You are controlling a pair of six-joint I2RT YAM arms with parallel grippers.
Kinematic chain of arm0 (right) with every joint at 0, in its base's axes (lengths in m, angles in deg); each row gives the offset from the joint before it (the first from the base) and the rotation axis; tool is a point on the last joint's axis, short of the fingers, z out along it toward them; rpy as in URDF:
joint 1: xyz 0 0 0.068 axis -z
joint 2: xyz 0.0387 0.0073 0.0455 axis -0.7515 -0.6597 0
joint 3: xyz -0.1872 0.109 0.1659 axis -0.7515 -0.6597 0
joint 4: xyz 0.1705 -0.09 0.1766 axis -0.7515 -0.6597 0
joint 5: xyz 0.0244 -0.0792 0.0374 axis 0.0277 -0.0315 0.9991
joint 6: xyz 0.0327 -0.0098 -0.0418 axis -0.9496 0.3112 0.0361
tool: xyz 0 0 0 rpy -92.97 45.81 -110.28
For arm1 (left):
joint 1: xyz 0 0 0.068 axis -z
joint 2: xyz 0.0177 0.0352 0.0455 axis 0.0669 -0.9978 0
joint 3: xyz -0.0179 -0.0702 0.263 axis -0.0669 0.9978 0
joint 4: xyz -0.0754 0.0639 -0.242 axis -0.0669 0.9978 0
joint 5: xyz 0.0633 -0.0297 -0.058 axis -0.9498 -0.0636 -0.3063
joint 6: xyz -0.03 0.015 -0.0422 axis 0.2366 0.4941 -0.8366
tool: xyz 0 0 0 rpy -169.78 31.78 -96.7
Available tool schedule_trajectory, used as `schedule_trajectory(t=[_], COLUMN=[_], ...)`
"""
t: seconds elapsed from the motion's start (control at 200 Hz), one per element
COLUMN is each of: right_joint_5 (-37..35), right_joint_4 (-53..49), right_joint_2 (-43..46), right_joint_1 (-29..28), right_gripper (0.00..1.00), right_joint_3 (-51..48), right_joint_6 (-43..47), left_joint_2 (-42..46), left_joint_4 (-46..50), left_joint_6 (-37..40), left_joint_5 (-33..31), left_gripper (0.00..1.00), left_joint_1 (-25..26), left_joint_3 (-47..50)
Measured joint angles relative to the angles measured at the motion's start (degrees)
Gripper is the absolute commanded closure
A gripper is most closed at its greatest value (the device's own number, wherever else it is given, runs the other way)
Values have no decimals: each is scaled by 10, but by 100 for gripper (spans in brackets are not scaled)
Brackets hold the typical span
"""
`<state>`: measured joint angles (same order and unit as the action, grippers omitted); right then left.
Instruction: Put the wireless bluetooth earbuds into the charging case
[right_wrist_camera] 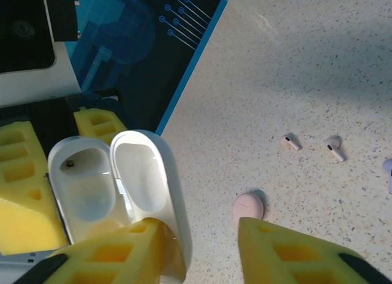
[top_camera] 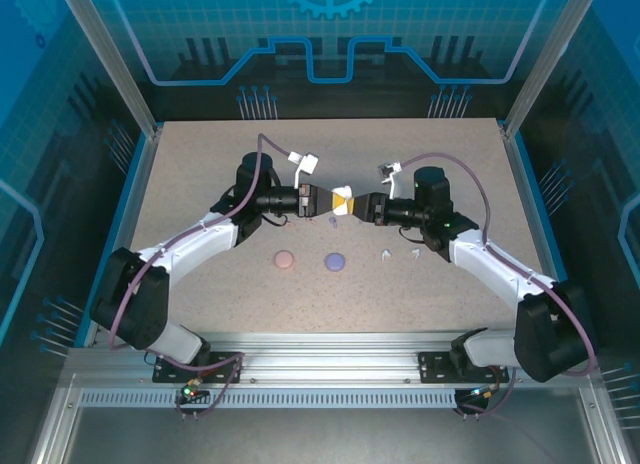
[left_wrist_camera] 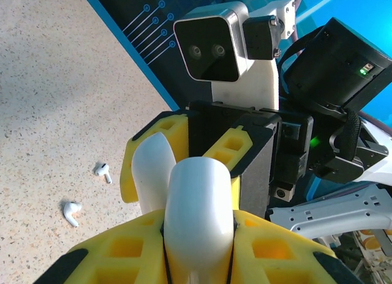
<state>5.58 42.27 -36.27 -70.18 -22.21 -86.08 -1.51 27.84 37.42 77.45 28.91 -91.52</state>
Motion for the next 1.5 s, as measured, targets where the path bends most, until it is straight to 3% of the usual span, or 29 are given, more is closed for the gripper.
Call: schedule_trajectory(t=[0.105, 0.195, 0.25, 0.395, 0.5, 0.58, 0.8, 0.98, 1.266, 1.501], right_joint_5=[6, 8, 6, 0, -23, -52, -153, -191, -120, -75], right_joint_4=[0, -2, -3, -29, -84, -148, -331, -411, -461, -486], right_joint_2=[-2, -2, -2, -5, -12, -21, -93, -141, -156, -161], right_joint_1=[0, -2, -2, -2, -3, -3, -3, -4, -4, -4], right_gripper=[81, 100, 100, 100, 100, 100, 100, 100, 100, 100], right_joint_3=[2, 6, 7, 21, 64, 113, 257, 284, 294, 297], right_joint_6=[-2, 5, 2, 15, 45, 89, 286, 394, 482, 509], left_joint_2=[-3, -5, -5, -5, -4, -4, -8, -51, -175, -191], left_joint_4=[-1, -8, -12, -4, 40, 104, 355, 507, 693, 753], left_joint_6=[0, 0, -2, 1, 24, 57, 235, 348, 456, 496], left_joint_5=[-1, -2, -3, -14, -30, -40, -72, -74, -69, -28], left_gripper=[100, 100, 100, 35, 18, 13, 9, 9, 24, 37], left_joint_1=[1, 0, 0, 1, 0, -7, -22, -22, -23, -24], left_joint_3=[0, 1, 1, 0, -6, -32, -220, -334, -398, -406])
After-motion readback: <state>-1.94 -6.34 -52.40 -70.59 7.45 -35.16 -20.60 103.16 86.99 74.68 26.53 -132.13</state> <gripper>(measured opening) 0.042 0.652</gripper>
